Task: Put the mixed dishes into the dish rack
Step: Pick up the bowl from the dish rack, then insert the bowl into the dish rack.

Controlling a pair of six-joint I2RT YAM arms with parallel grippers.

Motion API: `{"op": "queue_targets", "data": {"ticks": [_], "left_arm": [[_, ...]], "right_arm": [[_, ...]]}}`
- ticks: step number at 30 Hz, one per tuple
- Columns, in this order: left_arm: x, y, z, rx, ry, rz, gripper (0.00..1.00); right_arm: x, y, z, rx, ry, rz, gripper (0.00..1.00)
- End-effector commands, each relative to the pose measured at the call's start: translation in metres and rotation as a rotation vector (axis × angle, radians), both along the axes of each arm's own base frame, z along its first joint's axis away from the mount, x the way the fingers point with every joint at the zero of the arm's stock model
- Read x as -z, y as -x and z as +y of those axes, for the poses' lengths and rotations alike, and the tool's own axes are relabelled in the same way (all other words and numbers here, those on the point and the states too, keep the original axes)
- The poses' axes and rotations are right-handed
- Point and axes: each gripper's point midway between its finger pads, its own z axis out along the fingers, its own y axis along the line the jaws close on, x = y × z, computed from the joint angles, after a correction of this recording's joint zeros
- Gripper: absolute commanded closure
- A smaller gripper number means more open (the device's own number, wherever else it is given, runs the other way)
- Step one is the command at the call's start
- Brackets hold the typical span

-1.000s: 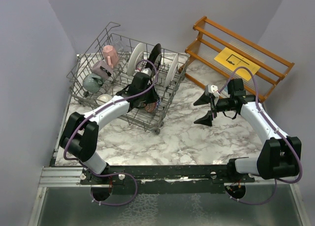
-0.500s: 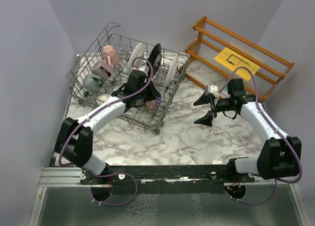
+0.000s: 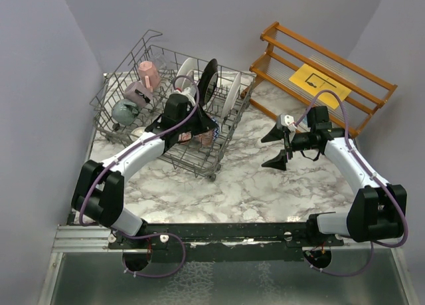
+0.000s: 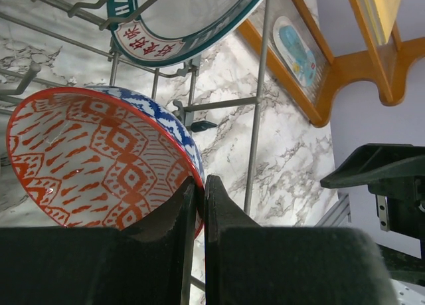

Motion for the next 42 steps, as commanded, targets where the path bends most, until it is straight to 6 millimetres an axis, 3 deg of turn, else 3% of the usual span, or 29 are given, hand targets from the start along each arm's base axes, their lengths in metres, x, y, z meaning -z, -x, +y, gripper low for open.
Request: {"op": "queue_targets", "data": {"ticks": [1, 12, 19, 27, 33, 42], "left_arm": [[-0.069, 0.006, -0.016, 0.115, 0.129, -0.167, 1.00], [-0.098, 0.010, 0.010, 0.212, 0.252, -0.157, 1.00], [-0.086, 0.013, 0.019, 0.335, 0.287, -0.071, 1.00], [-0.079, 0.031, 0.017, 0.519, 0.309, -0.025, 1.00], [-0.066, 0.032, 0.029, 0.569, 0.324, 0.015, 1.00], [-0.056, 0.027, 0.029, 0.632, 0.337, 0.044, 1.00]], "right_arm": [[-0.002, 0.002, -0.002, 0.003, -0.003, -0.017, 0.00], [-0.002, 0.003, -0.002, 0.001, -0.006, -0.016, 0.00], [-0.001, 0.003, -0.002, 0.000, -0.006, -0.012, 0.00], [-0.001, 0.003, -0.002, -0.001, -0.008, -0.009, 0.00], [-0.003, 0.004, -0.001, -0.004, -0.014, -0.012, 0.00], [-0.002, 0.005, -0.001, -0.005, -0.015, -0.011, 0.00]]}}
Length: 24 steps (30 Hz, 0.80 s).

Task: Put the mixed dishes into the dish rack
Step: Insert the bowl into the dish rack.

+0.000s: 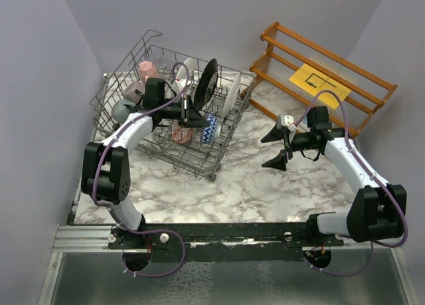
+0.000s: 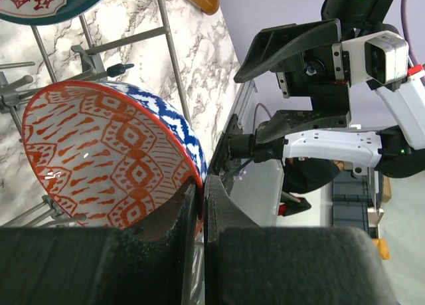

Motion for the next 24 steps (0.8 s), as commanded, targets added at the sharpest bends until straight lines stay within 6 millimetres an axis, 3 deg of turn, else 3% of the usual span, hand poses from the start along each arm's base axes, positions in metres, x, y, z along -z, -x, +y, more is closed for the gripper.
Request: {"op": "queue_targets", "data": {"ticks": [1, 24], "left_arm": [[-0.012, 0.004, -0.002, 0.099, 0.048, -0.047, 1.00], [0.038, -0.008, -0.005, 0.141, -0.004, 0.007, 1.00]], "right_arm": [[-0.003, 0.004, -0.001, -0.006, -0.016, -0.014, 0.00], [-0.002, 0.004, -0.001, -0.006, -0.016, -0.012, 0.00]]}}
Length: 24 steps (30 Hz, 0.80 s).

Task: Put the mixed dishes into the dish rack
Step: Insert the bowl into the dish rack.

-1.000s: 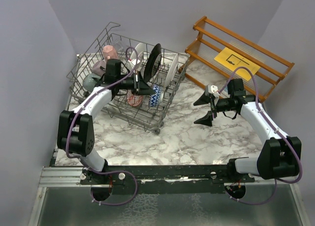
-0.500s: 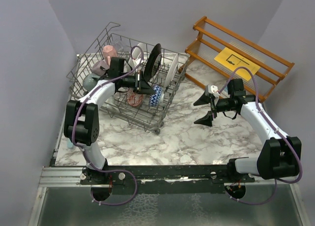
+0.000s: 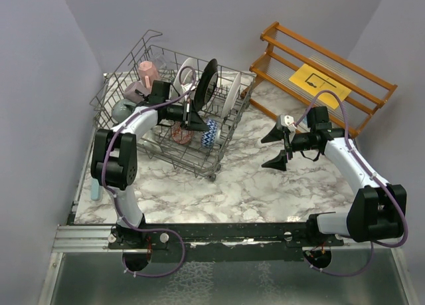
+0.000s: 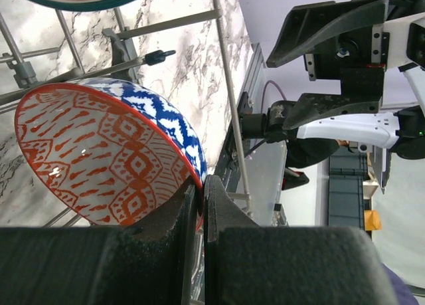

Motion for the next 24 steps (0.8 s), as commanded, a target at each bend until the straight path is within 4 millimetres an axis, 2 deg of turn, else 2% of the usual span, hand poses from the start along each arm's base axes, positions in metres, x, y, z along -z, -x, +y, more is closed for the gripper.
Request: {"op": "queue_targets", "data": {"ticks": [1, 13, 20, 24], "left_arm": [[0.004, 0.002, -0.004, 0.039, 0.011, -0.023, 1.00], [0.023, -0.006, -0.005, 0.018, -0.028, -0.019, 1.00], [0.033, -0.010, -0.004, -0.006, -0.068, -0.016, 0.94], [0.037, -0.010, -0.002, -0.014, -0.089, -0.014, 0.85]], "right_arm": [[-0.003, 0.004, -0.001, -0.005, -0.015, -0.014, 0.00], [-0.003, 0.004, -0.001, -0.006, -0.015, -0.014, 0.00], [-0.002, 0.003, -0.001, -0.005, -0.014, -0.013, 0.00], [-0.002, 0.003, -0.001, -0.004, -0.013, -0.013, 0.00]]}}
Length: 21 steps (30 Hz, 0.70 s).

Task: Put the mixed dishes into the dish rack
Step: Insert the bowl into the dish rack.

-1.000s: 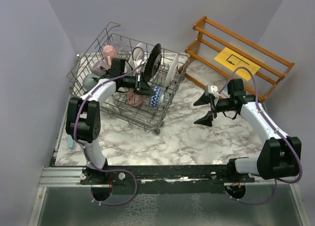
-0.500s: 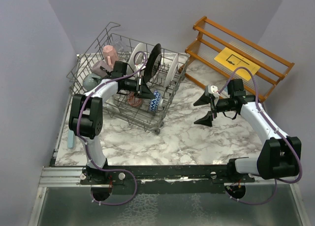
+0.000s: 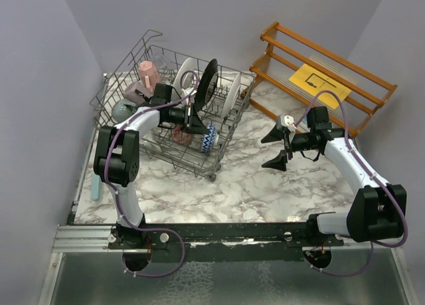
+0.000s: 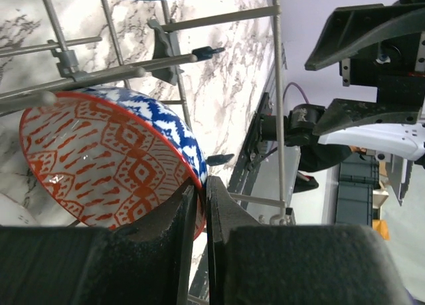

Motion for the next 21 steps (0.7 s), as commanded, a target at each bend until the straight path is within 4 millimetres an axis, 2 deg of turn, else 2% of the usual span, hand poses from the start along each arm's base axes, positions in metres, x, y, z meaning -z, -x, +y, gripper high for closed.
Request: {"op": "queue_targets", "data": {"ticks": [1, 6, 11, 18, 21], "left_arm": [[0.008, -0.007, -0.003, -0.001, -0.031, -0.043, 0.83], [0.003, -0.011, -0.003, -0.006, -0.044, -0.070, 0.77], [-0.006, -0.014, -0.002, -0.021, -0.061, -0.109, 0.64], [-0.017, -0.019, 0.002, -0.059, -0.101, -0.151, 0.57], [-0.024, -0.021, 0.004, -0.088, -0.122, -0.174, 0.50]], "right_arm": [[-0.002, 0.003, -0.001, -0.005, -0.014, -0.012, 0.00], [-0.002, 0.003, -0.001, -0.005, -0.014, -0.013, 0.00], [-0.002, 0.003, -0.001, -0.004, -0.013, -0.013, 0.00], [-0.004, 0.003, -0.001, -0.005, -0.014, -0.019, 0.00], [-0.003, 0.003, -0.001, -0.004, -0.012, -0.020, 0.00]]}}
